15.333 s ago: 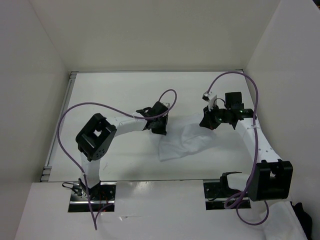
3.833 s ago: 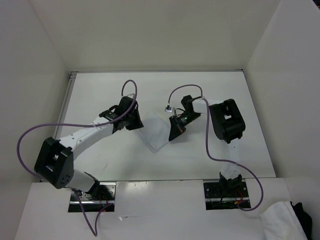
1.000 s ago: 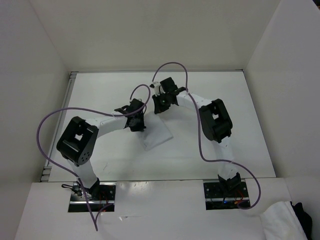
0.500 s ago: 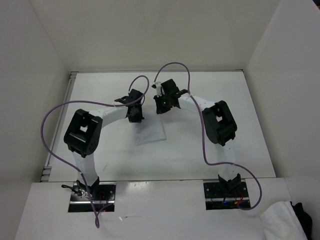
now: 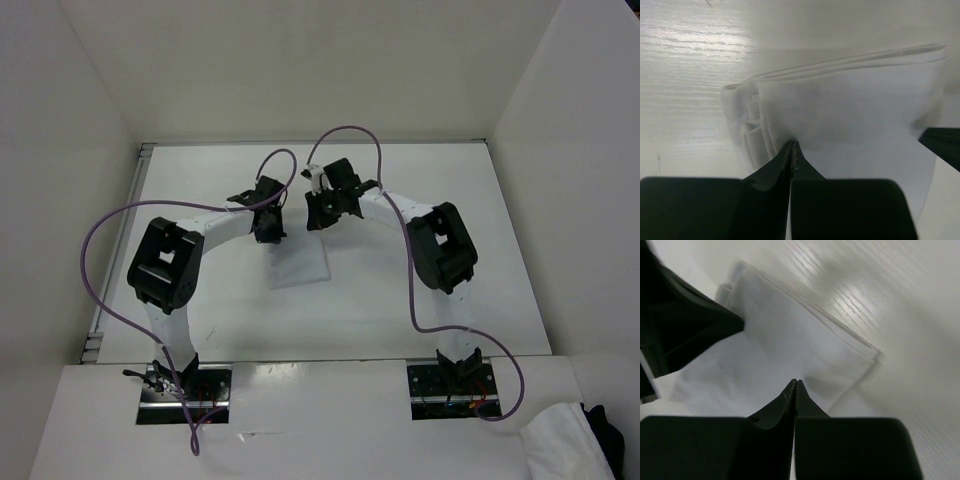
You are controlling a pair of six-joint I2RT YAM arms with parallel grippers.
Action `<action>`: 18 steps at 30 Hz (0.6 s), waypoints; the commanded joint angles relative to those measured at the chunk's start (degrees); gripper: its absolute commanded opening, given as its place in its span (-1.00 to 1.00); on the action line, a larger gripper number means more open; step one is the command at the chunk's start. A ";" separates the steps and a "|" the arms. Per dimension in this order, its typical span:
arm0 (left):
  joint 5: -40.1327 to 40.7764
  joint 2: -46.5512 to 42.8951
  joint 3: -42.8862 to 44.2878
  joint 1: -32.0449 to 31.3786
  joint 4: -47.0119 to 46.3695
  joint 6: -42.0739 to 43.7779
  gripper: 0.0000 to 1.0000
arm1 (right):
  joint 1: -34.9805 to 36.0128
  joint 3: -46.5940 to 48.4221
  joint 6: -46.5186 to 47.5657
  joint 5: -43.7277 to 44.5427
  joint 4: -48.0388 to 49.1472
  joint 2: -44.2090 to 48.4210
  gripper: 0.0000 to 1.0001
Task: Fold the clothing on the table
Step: Fold the skirt
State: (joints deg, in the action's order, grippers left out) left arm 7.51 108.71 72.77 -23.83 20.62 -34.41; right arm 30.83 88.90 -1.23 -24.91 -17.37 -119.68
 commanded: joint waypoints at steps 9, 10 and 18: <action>-1.18 0.10 1.93 1.77 -0.23 1.72 -1.00 | 1.08 9.26 -1.67 12.06 -4.61 -8.73 -1.00; -1.79 0.10 2.46 1.77 -0.23 1.72 -1.00 | 1.08 9.79 -1.67 13.29 -4.61 -9.34 -1.00; -6.27 5.81 11.83 3.62 -1.47 2.25 -1.00 | -1.55 10.77 -4.38 21.21 -2.68 -10.66 -1.00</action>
State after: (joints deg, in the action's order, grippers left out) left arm 3.64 111.63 78.91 -20.84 20.53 -33.45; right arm 31.14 98.48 -4.12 -10.07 -20.51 -128.79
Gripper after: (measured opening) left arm 0.000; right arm 0.001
